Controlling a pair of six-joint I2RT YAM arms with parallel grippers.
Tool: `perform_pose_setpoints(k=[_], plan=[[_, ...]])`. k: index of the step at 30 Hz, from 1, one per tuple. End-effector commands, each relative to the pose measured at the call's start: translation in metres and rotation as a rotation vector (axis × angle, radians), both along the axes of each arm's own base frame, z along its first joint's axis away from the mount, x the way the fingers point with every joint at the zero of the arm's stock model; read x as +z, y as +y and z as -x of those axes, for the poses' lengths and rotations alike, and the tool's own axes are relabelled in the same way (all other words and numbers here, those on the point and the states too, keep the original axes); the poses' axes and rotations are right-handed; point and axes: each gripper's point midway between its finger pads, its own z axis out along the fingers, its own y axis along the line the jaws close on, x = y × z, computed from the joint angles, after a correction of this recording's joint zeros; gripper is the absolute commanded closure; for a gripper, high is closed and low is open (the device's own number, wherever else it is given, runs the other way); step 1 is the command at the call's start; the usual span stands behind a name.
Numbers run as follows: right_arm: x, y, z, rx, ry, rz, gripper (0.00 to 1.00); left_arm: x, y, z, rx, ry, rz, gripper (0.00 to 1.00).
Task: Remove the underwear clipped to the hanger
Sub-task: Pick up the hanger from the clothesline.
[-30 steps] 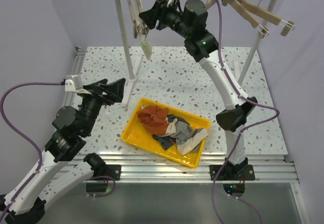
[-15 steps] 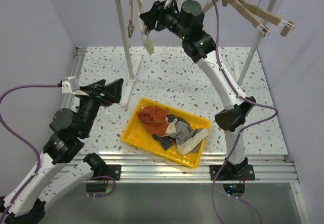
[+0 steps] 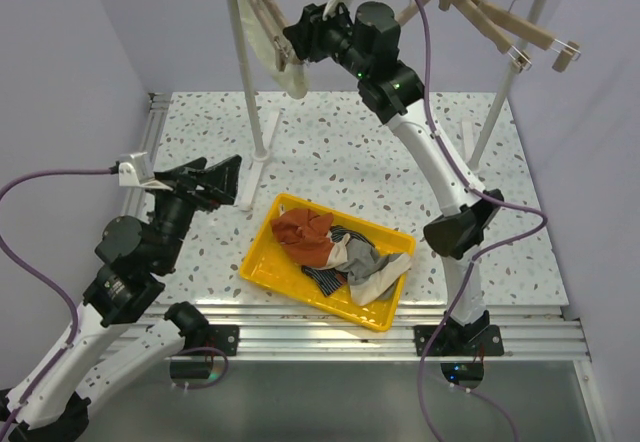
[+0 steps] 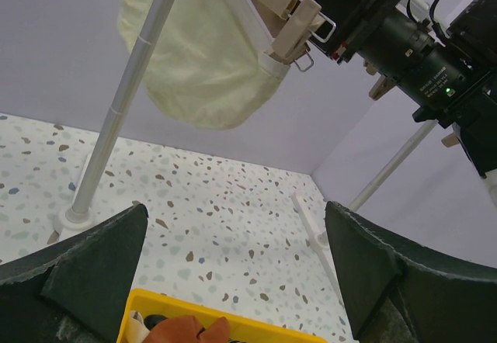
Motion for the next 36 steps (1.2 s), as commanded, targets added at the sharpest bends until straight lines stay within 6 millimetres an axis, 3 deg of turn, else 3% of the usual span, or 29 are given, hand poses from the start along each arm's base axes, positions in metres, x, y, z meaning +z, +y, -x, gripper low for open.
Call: perform_pose_setpoints(k=[1,10,16,20,22,28,36], plan=[[-0.006,0.0,-0.01,-0.032,-0.025,0.034,0.57,0.003,0.006,0.0,0.024,-0.007,0.025,0.0],[-0.005,0.003,-0.011,-0.022,-0.05,0.044,0.6,0.0,0.008,0.002,0.026,-0.001,0.034,0.0],[0.002,0.007,-0.008,0.002,-0.076,0.036,0.78,-0.001,0.007,0.002,0.023,0.002,0.037,0.0],[0.008,0.01,-0.005,0.028,-0.096,0.028,0.95,-0.001,0.007,0.003,0.021,0.004,0.04,0.0],[0.014,0.009,-0.005,0.035,-0.117,0.017,0.99,0.0,0.008,0.003,0.02,0.005,0.044,0.0],[0.046,0.001,-0.001,0.031,-0.194,-0.044,1.0,-0.001,0.01,0.006,0.023,0.011,0.048,0.0],[0.075,-0.025,0.001,-0.006,-0.236,-0.097,1.0,-0.001,0.009,0.005,0.022,0.014,0.05,0.0]])
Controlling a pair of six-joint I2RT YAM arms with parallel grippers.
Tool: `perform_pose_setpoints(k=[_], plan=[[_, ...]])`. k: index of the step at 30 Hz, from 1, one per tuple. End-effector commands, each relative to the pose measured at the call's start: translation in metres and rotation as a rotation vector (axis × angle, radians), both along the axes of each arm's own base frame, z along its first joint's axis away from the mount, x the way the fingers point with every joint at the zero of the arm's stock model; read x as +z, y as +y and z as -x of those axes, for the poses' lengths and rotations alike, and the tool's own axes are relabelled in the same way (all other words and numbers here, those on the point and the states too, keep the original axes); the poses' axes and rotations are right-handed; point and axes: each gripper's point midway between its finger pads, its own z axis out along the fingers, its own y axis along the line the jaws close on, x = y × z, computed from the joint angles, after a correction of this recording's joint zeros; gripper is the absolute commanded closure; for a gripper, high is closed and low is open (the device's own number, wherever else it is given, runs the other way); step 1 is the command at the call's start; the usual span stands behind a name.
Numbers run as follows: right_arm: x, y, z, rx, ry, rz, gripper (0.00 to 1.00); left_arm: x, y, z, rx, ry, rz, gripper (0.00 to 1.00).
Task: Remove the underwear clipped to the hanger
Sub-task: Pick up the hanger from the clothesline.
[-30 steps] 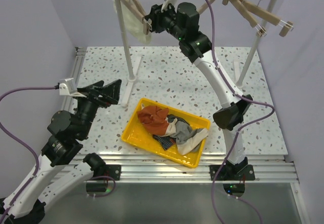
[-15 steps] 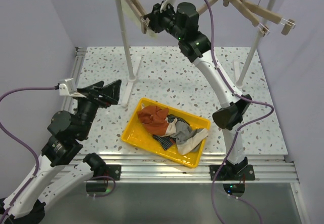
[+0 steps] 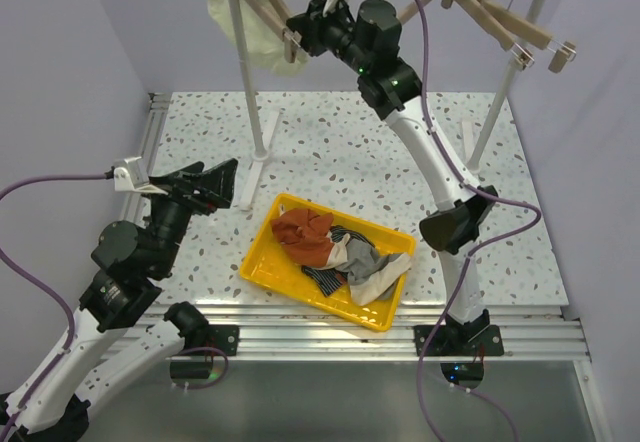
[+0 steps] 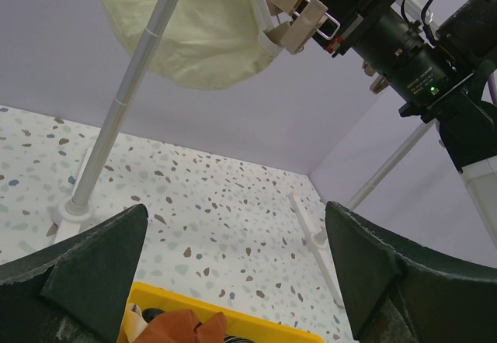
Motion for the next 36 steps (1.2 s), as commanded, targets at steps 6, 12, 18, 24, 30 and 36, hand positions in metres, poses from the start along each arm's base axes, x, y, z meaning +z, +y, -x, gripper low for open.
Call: perform_pose_setpoints(k=[6,12,18,24,30,36], plan=[[0.071,-0.039,0.02,-0.015,-0.125,-0.113,1.0,0.002,0.001,-0.003,0.014,0.003,0.024,0.0],[0.066,-0.048,0.034,0.001,-0.14,-0.112,1.0,-0.001,0.002,-0.002,0.017,0.009,0.021,0.0],[0.068,-0.059,0.051,0.019,-0.151,-0.104,1.0,-0.002,0.0,-0.004,0.014,0.014,0.017,0.0],[0.069,-0.062,0.056,0.042,-0.148,-0.106,1.0,-0.003,-0.002,-0.005,0.008,0.016,0.015,0.0],[0.068,-0.063,0.06,0.052,-0.146,-0.103,1.0,-0.004,0.002,-0.002,0.014,0.014,0.028,0.0],[0.059,-0.067,0.068,0.058,-0.146,-0.068,1.0,-0.006,0.002,-0.001,0.015,0.017,0.029,0.0]])
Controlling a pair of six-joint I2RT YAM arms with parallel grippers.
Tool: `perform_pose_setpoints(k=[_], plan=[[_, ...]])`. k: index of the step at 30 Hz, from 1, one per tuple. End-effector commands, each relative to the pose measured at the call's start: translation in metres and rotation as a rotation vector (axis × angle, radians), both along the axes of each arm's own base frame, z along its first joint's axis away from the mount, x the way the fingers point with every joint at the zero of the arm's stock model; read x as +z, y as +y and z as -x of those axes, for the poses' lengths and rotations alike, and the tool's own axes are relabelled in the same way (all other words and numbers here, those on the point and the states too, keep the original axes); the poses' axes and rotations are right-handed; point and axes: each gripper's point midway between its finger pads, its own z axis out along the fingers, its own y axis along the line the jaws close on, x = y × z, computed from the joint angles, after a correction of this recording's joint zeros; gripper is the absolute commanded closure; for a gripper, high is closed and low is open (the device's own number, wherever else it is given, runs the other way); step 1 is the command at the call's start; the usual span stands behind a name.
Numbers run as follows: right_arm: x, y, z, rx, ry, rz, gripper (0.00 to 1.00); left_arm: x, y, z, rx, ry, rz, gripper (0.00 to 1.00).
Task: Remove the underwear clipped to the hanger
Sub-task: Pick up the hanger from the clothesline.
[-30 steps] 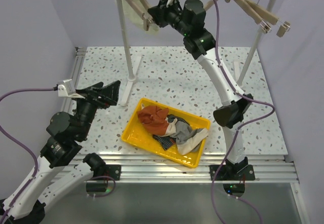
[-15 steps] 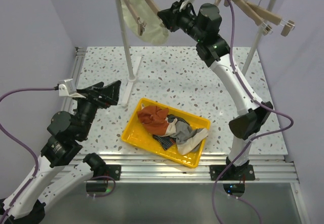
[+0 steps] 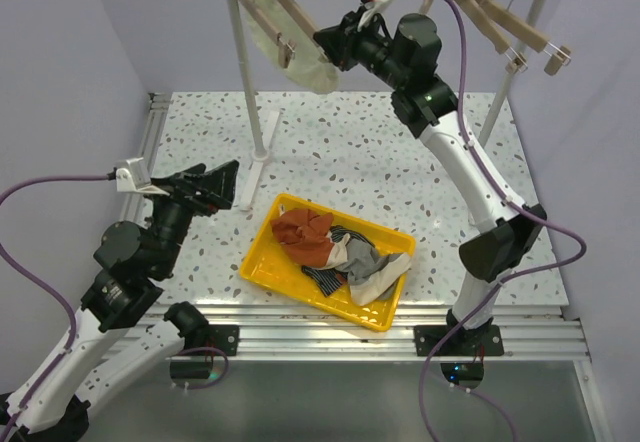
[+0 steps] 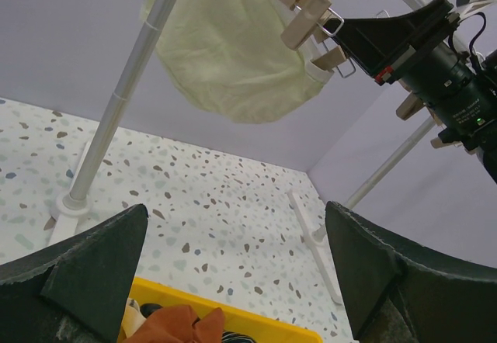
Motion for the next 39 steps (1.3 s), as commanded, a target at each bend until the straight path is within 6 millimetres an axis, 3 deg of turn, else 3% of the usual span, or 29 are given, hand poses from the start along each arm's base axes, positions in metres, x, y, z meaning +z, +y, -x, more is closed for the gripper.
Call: perform_pose_setpoints(k=[1,20,35,39], plan=[[0.057,-0.018,0.033,0.02,-0.151,-0.055,1.0,-0.001,0.004,-0.001,0.018,0.004,0.02,0.0],[0.037,-0.033,0.053,0.015,-0.155,0.022,1.0,-0.005,0.003,-0.001,0.016,0.007,0.009,0.0],[-0.021,-0.058,0.072,-0.011,-0.084,0.129,1.0,-0.016,-0.001,-0.002,-0.001,0.003,-0.072,0.0],[-0.049,-0.067,0.074,-0.022,-0.028,0.154,1.0,-0.021,-0.01,-0.003,-0.038,-0.013,-0.125,0.0]])
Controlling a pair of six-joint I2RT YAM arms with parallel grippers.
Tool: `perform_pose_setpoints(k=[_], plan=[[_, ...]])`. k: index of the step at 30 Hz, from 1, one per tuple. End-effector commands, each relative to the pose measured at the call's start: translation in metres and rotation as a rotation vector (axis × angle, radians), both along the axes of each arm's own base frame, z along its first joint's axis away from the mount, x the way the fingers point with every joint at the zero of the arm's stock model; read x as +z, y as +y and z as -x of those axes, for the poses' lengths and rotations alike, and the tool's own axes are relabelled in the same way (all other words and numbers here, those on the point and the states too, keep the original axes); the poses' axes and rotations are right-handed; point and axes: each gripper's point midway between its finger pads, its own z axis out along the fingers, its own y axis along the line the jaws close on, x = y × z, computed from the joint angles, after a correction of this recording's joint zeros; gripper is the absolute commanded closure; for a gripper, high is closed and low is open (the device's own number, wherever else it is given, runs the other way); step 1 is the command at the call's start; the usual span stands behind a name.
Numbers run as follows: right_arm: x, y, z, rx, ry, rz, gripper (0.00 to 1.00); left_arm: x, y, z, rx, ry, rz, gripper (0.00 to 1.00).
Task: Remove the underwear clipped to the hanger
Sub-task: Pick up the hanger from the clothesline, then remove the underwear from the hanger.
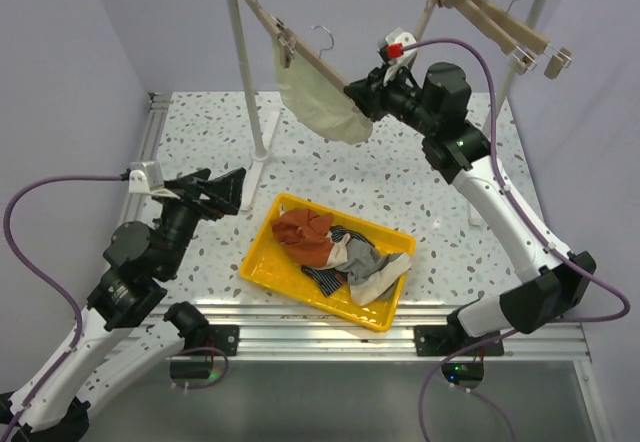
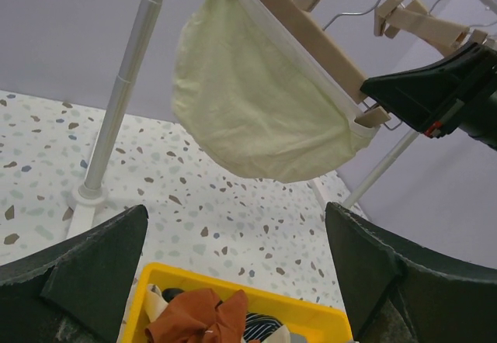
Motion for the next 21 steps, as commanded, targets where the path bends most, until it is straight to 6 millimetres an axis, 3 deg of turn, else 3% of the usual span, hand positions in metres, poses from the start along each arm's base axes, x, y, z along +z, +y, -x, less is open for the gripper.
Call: perform_pose_setpoints(k=[1,2,6,21], plan=[[0.019,-0.015,0.016,-0.01,-0.075,-0.016,1.0,-0.005,-0.008,-0.001,-0.035,-0.029,-0.071,0.0],[0.007,-0.016,0.016,-0.01,-0.053,-0.005,1.0,-0.004,-0.011,0.0,-0.052,-0.048,-0.096,0.0],[-0.01,-0.023,0.021,-0.01,-0.041,0.029,1.0,-0.005,-0.02,-0.001,-0.097,-0.104,-0.185,0.0],[-0.059,-0.035,0.039,0.07,-0.073,0.199,1.0,0.006,-0.066,0.001,-0.285,-0.424,-0.602,0.0]])
